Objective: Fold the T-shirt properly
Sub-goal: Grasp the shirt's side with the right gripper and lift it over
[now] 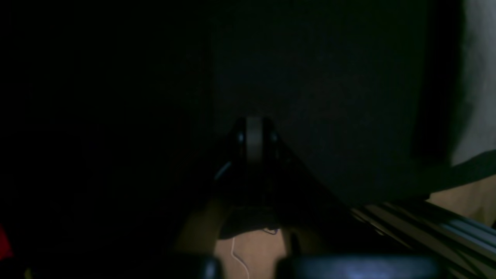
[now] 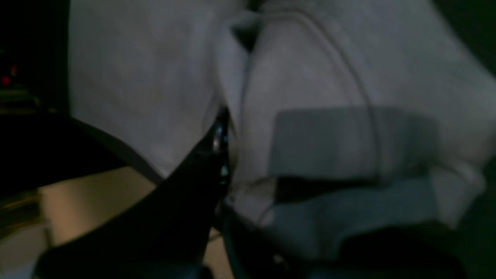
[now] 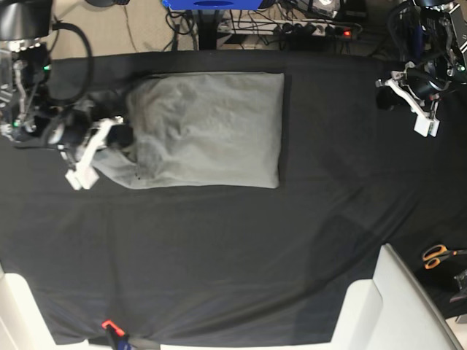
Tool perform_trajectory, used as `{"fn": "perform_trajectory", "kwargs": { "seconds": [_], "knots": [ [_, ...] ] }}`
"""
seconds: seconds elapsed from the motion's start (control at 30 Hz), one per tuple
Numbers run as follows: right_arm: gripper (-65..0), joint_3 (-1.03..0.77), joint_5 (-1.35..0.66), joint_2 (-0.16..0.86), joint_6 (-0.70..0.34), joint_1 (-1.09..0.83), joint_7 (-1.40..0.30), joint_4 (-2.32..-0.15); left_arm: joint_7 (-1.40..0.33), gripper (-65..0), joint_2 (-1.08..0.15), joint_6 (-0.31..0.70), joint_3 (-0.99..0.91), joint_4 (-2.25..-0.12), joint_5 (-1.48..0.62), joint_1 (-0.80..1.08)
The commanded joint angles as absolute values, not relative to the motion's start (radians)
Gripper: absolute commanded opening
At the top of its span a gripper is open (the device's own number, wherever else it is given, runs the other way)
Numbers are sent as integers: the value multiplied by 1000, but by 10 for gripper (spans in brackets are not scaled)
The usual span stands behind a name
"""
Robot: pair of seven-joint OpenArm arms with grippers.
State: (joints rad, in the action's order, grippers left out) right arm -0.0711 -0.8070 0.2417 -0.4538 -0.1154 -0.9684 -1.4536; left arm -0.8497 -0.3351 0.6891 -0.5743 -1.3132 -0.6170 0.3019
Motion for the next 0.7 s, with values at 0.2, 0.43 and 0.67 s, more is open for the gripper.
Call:
{"fn": "perform_trajectory", "kwargs": {
  "seconds": [0.2, 0.43, 0.67],
  "knots": [
    [-644, 41, -831, 209, -223, -130, -967, -1621, -835, -650, -348, 698, -579, -1325, -631, 298],
    [-644, 171, -837, 173, -33, -134, -964, -1687, -835, -650, -348, 698, -579, -1325, -631, 300],
    [-644, 177, -829, 107, -2, -128, -967, -1682, -835, -650, -348, 698, -579, -1326, -631, 303]
  ]
}}
